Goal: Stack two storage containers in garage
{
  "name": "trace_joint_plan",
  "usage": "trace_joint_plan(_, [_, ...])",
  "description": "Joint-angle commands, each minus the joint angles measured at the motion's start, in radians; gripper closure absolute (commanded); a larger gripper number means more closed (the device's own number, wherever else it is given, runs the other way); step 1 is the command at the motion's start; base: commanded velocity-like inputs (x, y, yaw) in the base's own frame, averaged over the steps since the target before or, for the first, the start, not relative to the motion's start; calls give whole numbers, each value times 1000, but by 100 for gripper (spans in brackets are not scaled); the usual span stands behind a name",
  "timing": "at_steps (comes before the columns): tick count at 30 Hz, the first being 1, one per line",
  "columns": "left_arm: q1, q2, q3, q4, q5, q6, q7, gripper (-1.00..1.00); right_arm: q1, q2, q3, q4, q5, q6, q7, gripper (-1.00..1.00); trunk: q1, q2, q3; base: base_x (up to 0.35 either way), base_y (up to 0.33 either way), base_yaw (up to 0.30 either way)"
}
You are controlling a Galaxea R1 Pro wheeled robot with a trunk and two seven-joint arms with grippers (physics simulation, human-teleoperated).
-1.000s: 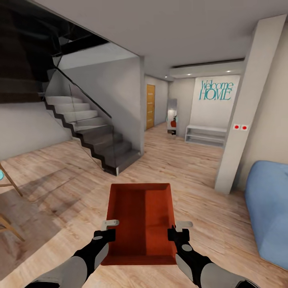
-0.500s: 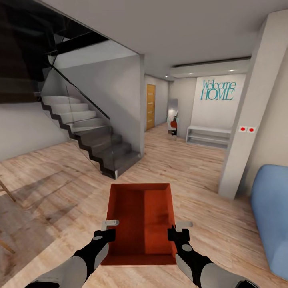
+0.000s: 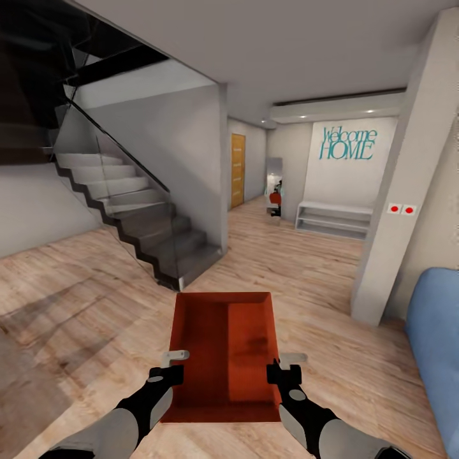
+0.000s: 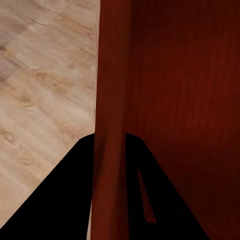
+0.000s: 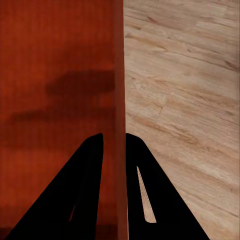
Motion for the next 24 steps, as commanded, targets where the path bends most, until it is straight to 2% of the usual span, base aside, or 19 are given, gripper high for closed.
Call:
trace_joint_plan(1, [0,24,24,1,14,1,8,100,-2,-11,-70,-4,-22,-7,-2,100,1,-1,-1,321,0,-194])
trace_joint_plan(10, [0,24,24,1,14,1,8,100,-2,-12,-70,-4,-20,-7,-2,100,1,-1,2,321,0,-183])
trace_joint_plan(24, [0,24,23,1,15,1,8,100,-2,-13,-70,-3,-18,-5,-2,100,1,-1,2,321,0,-6])
